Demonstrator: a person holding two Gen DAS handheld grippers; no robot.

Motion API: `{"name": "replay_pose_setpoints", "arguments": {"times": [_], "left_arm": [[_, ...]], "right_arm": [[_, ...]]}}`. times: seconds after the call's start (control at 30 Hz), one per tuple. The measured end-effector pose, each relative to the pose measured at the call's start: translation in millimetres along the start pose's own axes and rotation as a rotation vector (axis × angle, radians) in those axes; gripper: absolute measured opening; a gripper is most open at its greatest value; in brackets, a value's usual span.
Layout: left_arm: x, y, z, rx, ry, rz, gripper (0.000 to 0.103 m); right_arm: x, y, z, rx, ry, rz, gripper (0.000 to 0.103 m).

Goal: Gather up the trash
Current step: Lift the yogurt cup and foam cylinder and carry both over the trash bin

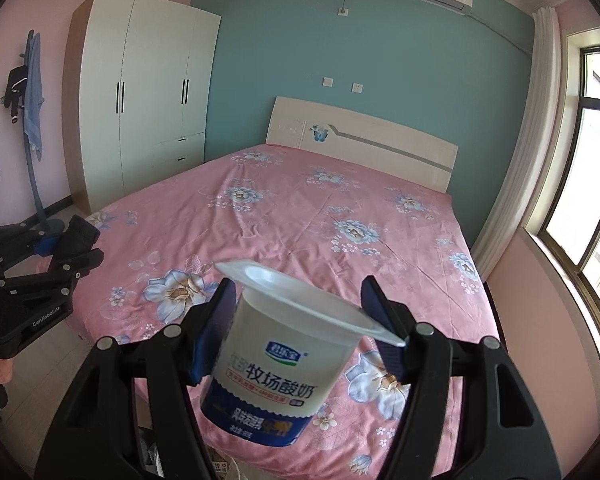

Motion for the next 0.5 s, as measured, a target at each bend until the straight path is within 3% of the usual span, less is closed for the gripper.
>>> {"name": "replay_pose_setpoints", "arguments": {"times": [0.23, 0.5], "left_arm": [[40, -1, 2, 0.024, 0.03, 0.043, 0.034], [89, -9, 15, 0.074, 0.087, 0.088, 0.034]], "right_arm": [[43, 27, -14, -0.047, 0.006, -0.043, 0.065], [96, 45, 3, -0.112, 0.083, -0.03, 0.065]]}}
Point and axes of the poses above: each gripper's, at about its wrist camera, not at the fingertips, and z roughly the way its jaws point, y to its left, x to its underside, the point moved 4 cm from there along z, roughly the way its jaws point, and after that the axes turned 1 degree about -z, right-handed, at the moved point
